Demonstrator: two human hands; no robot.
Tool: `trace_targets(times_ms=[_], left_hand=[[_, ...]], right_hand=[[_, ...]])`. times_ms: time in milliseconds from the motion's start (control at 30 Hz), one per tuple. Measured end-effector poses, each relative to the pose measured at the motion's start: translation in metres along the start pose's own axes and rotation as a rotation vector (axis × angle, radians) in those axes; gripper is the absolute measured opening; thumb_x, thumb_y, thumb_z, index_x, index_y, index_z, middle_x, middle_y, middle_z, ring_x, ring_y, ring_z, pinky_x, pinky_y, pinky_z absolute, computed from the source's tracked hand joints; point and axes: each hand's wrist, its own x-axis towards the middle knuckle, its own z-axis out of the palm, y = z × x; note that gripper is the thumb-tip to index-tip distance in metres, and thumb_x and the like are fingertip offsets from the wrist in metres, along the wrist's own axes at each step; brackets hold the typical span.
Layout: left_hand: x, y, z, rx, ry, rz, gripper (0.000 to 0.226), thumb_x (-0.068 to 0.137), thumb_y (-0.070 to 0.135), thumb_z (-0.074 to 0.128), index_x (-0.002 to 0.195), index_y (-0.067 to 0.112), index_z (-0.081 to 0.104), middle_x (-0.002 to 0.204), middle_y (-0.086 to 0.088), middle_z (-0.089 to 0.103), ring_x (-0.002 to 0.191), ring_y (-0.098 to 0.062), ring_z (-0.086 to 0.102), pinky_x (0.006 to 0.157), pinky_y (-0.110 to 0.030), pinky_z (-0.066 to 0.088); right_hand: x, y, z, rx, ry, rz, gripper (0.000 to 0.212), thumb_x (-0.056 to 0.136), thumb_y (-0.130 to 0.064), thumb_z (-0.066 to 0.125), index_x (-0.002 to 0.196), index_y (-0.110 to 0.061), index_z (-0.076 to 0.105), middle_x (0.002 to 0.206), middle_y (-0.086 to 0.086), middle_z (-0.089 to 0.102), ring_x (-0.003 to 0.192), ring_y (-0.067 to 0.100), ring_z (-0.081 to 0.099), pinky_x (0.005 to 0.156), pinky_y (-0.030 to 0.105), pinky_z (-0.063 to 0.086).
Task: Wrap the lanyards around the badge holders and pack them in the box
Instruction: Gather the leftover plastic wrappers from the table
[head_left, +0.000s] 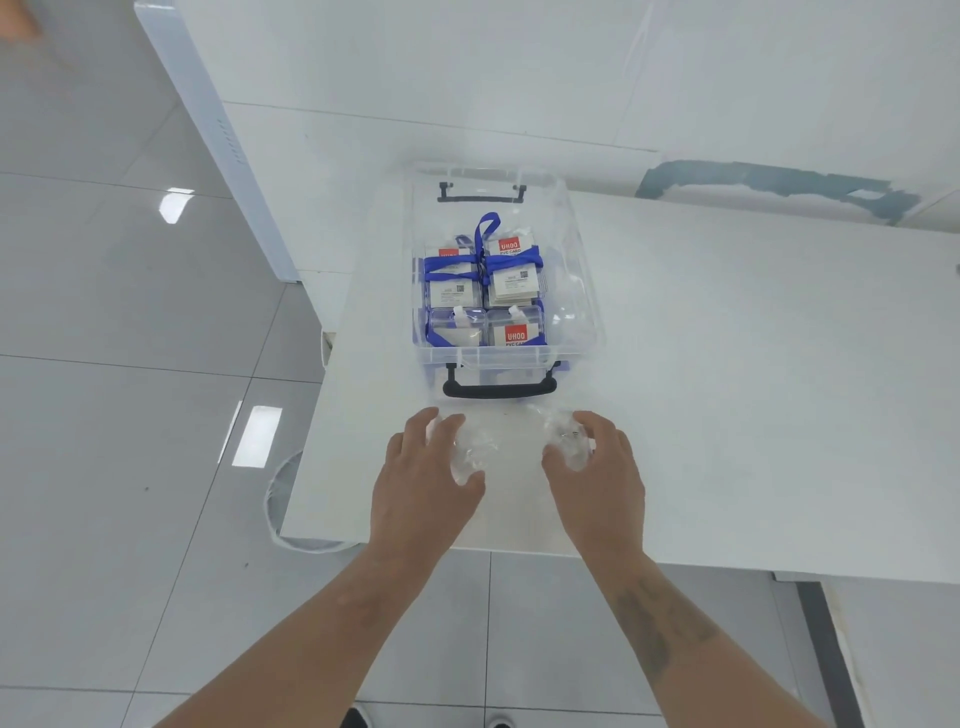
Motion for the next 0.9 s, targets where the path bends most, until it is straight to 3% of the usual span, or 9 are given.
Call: trace_targets(times_ms=[133, 233, 400, 600, 900], left_hand=[[-0.012, 0.010, -0.010, -0.125, 0.009, -0.048, 0.063, 0.081, 0.040, 0.069, 0.139, 0.035, 0.044, 0.149, 0.013, 0.034, 0.132, -0.013, 0.041, 0.100, -0.022, 0.034], [-0.024, 0.020, -0.020, -0.230, 0.042, -0.058, 0.063, 0.079, 0.040, 0.070, 0.137, 0.036, 0.046, 0.146, 0.014, 0.039, 0.130, -0.011, 0.043, 0.105, -0.025, 0.036], [-0.045, 0.039, -0.051, -0.389, 0.095, -0.054, 0.061, 0.077, 0.038, 0.075, 0.132, 0.038, 0.049, 0.135, 0.021, 0.045, 0.122, -0.005, 0.049, 0.104, -0.033, 0.045], [-0.069, 0.059, -0.091, -0.537, 0.143, -0.078, 0.057, 0.077, 0.037, 0.078, 0.127, 0.044, 0.051, 0.122, 0.030, 0.047, 0.114, -0.003, 0.052, 0.101, -0.031, 0.046], [-0.104, 0.095, -0.122, -0.542, 0.202, -0.025, 0.057, 0.076, 0.039, 0.077, 0.127, 0.044, 0.051, 0.127, 0.026, 0.049, 0.114, -0.002, 0.053, 0.101, -0.034, 0.048]], right_hand=[[-0.011, -0.004, -0.015, 0.148, 0.013, 0.038, 0.039, 0.085, -0.033, 0.066, 0.121, -0.037, 0.051, 0.117, -0.018, 0.057, 0.095, 0.007, 0.058, 0.081, 0.024, 0.042], [-0.023, -0.012, -0.025, 0.303, 0.009, 0.078, 0.037, 0.084, -0.032, 0.068, 0.115, -0.042, 0.051, 0.114, -0.022, 0.060, 0.096, 0.006, 0.061, 0.084, 0.026, 0.049], [-0.047, -0.027, -0.049, 0.496, -0.022, 0.081, 0.034, 0.085, -0.028, 0.070, 0.116, -0.035, 0.057, 0.111, -0.021, 0.063, 0.089, 0.003, 0.064, 0.070, 0.018, 0.050], [-0.073, -0.046, -0.089, 0.620, -0.026, 0.020, 0.032, 0.085, -0.028, 0.072, 0.113, -0.038, 0.059, 0.109, -0.022, 0.065, 0.088, 0.005, 0.066, 0.070, 0.023, 0.054], [-0.095, -0.058, -0.152, 0.684, -0.009, -0.059, 0.033, 0.086, -0.025, 0.073, 0.113, -0.035, 0.059, 0.109, -0.021, 0.064, 0.080, -0.006, 0.061, 0.062, 0.008, 0.048]])
